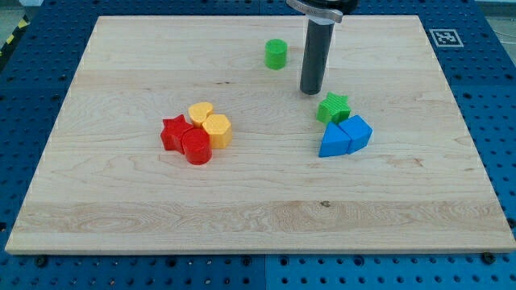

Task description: Keep the green circle to the left of the green star

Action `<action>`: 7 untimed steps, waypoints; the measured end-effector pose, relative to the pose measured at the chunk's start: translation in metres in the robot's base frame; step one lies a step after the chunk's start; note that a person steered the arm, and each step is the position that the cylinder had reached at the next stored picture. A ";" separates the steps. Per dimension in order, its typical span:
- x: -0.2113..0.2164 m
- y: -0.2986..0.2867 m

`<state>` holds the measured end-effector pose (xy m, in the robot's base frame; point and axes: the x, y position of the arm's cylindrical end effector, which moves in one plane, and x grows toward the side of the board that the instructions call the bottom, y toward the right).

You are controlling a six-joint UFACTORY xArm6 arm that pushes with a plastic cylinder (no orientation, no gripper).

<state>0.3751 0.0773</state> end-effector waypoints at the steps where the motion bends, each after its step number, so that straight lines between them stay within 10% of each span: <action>1: -0.007 0.000; 7: -0.169 -0.062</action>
<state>0.2065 0.0157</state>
